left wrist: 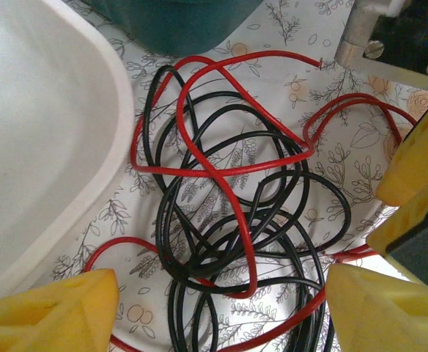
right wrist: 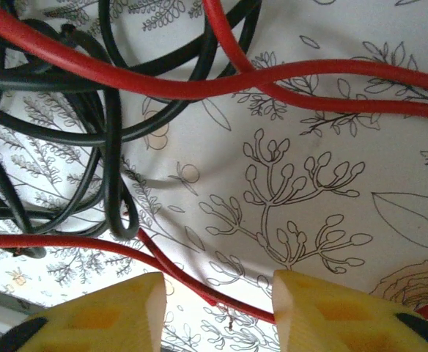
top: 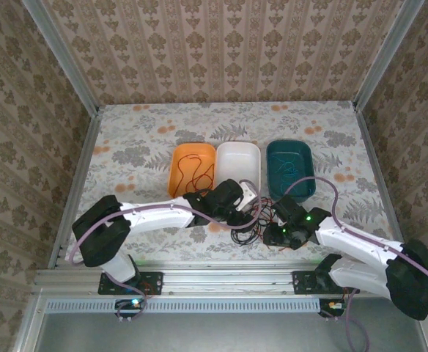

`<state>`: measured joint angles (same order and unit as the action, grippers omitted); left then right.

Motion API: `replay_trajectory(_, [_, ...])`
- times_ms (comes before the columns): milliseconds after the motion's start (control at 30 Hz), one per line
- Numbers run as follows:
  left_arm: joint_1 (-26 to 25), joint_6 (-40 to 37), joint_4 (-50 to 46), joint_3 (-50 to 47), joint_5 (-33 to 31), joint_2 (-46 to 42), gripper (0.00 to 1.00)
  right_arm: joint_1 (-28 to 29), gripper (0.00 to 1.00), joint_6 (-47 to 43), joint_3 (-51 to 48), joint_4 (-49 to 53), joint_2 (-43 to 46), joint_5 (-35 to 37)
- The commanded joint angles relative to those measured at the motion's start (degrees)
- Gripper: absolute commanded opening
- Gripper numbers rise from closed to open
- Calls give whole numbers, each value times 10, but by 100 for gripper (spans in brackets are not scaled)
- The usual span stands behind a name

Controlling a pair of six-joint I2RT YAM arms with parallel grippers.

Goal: Untangle the cables

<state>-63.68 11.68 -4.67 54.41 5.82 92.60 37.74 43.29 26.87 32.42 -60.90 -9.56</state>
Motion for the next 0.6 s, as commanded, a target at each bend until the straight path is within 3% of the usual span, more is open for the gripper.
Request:
replay_trajectory(0, [-8,-16,-11,20,11,15,74,1,46,11,-4,27,14,8])
replay_trajectory(267, [-13,-18,-14,28,1,31,70,-35,51,71,20,123,71,126])
replay_trajectory(567, [-12,-30,-10,49,9,45,66,-151,50,83,-10,88,138,43])
